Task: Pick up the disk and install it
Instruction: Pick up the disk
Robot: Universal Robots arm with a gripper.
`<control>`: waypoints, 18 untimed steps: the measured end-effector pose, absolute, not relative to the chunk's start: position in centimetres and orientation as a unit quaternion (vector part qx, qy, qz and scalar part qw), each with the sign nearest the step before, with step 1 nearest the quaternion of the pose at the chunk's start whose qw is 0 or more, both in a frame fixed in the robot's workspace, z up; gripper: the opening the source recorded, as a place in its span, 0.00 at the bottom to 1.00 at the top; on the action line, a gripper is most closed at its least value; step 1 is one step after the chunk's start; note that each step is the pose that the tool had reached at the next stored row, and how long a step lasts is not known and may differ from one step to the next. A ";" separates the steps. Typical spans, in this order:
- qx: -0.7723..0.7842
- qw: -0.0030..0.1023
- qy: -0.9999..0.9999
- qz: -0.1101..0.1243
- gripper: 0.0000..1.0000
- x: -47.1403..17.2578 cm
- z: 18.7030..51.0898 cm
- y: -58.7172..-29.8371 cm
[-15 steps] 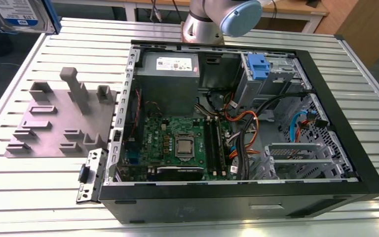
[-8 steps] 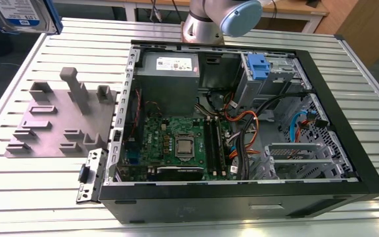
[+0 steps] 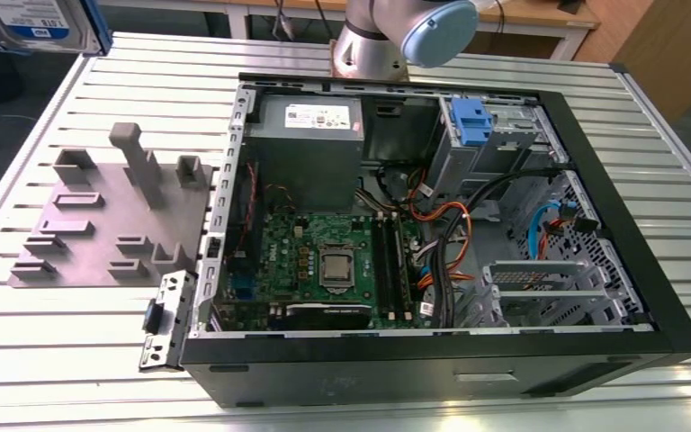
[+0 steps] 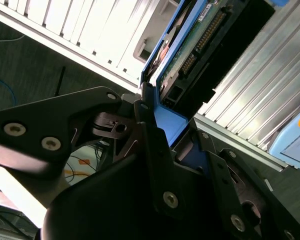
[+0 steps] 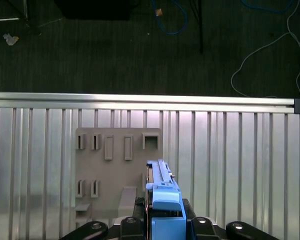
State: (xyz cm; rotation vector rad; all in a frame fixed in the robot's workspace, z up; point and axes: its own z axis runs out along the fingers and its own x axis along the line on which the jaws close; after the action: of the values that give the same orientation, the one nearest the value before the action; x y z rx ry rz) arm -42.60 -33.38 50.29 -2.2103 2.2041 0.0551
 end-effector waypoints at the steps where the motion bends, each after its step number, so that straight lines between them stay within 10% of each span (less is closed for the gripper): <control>1: -0.708 0.010 0.706 0.018 0.36 -42.6 50.5 -33.4; 18: -0.708 0.010 0.706 0.018 0.36 -42.6 51.3 -33.6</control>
State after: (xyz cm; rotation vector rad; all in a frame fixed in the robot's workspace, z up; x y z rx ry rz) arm -42.60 -33.60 51.25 -2.2101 2.2043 0.0551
